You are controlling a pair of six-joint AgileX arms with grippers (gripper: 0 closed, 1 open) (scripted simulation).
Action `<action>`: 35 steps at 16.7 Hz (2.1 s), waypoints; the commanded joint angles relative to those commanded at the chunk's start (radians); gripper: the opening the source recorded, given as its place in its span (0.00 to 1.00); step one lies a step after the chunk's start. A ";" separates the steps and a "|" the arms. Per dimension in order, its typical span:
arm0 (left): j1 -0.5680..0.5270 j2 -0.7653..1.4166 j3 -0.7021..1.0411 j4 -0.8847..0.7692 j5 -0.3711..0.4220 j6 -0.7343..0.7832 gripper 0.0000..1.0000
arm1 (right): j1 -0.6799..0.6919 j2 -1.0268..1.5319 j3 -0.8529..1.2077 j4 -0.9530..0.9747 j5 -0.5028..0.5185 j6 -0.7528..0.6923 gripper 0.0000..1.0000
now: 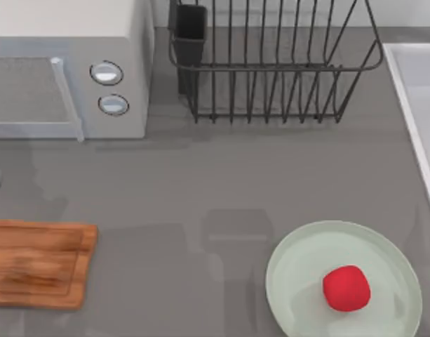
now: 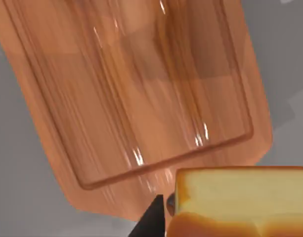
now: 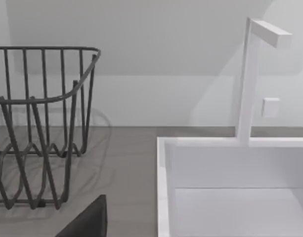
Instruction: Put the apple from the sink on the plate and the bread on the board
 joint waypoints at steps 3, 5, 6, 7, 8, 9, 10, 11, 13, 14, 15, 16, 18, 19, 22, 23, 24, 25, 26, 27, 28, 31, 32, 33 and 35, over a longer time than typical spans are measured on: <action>-0.048 0.009 -0.053 0.014 -0.008 0.354 0.00 | 0.000 0.000 0.000 0.000 0.000 0.000 1.00; -0.079 0.013 -0.078 0.037 -0.018 0.558 0.00 | 0.000 0.000 0.000 0.000 0.000 0.000 1.00; -0.095 0.014 -0.088 0.052 -0.024 0.649 0.00 | 0.000 0.000 0.000 0.000 0.000 0.000 1.00; -0.110 0.014 -0.096 0.069 -0.031 0.729 0.00 | 0.000 0.000 0.000 0.000 0.000 0.000 1.00; -0.124 0.012 -0.101 0.087 -0.038 0.800 0.00 | 0.000 0.000 0.000 0.000 0.000 0.000 1.00; -0.136 0.010 -0.105 0.106 -0.045 0.861 0.00 | 0.000 0.000 0.000 0.000 0.000 0.000 1.00; -0.148 0.008 -0.107 0.125 -0.052 0.913 0.00 | 0.000 0.000 0.000 0.000 0.000 0.000 1.00; -0.159 0.005 -0.107 0.143 -0.059 0.955 0.00 | 0.000 0.000 0.000 0.000 0.000 0.000 1.00; -0.174 -0.001 -0.106 0.172 -0.070 1.006 0.00 | 0.000 0.000 0.000 0.000 0.000 0.000 1.00; -0.178 -0.004 -0.106 0.182 -0.073 1.020 0.00 | 0.000 0.000 0.000 0.000 0.000 0.000 1.00; -0.180 -0.005 -0.106 0.187 -0.075 1.026 0.00 | 0.000 0.000 0.000 0.000 0.000 0.000 1.00; -0.180 -0.005 -0.106 0.187 -0.075 1.026 0.00 | 0.000 0.000 0.000 0.000 0.000 0.000 1.00; -0.180 -0.005 -0.106 0.187 -0.075 1.026 0.00 | 0.000 0.000 0.000 0.000 0.000 0.000 1.00; -0.180 -0.005 -0.106 0.187 -0.075 1.026 0.00 | 0.000 0.000 0.000 0.000 0.000 0.000 1.00; -0.176 0.000 -0.109 0.192 -0.073 1.026 0.00 | 0.000 0.000 0.000 0.000 0.000 0.000 1.00; -0.176 0.005 -0.116 0.204 -0.073 1.026 0.00 | 0.000 0.000 0.000 0.000 0.000 0.000 1.00; -0.176 0.009 -0.122 0.215 -0.073 1.026 0.00 | 0.000 0.000 0.000 0.000 0.000 0.000 1.00; -0.177 0.013 -0.129 0.226 -0.073 1.026 0.00 | 0.000 0.000 0.000 0.000 0.000 0.000 1.00; -0.177 0.017 -0.135 0.237 -0.073 1.026 0.00 | 0.000 0.000 0.000 0.000 0.000 0.000 1.00; -0.177 0.021 -0.141 0.247 -0.073 1.026 0.00 | 0.000 0.000 0.000 0.000 0.000 0.000 1.00; -0.177 0.026 -0.148 0.258 -0.074 1.026 0.00 | 0.000 0.000 0.000 0.000 0.000 0.000 1.00; -0.179 0.039 -0.168 0.291 -0.074 1.027 0.00 | 0.000 0.000 0.000 0.000 0.000 0.000 1.00; -0.179 0.043 -0.174 0.302 -0.074 1.027 0.00 | 0.000 0.000 0.000 0.000 0.000 0.000 1.00; -0.179 0.047 -0.180 0.313 -0.074 1.027 0.00 | 0.000 0.000 0.000 0.000 0.000 0.000 1.00; -0.179 0.055 -0.193 0.334 -0.075 1.026 0.00 | 0.000 0.000 0.000 0.000 0.000 0.000 1.00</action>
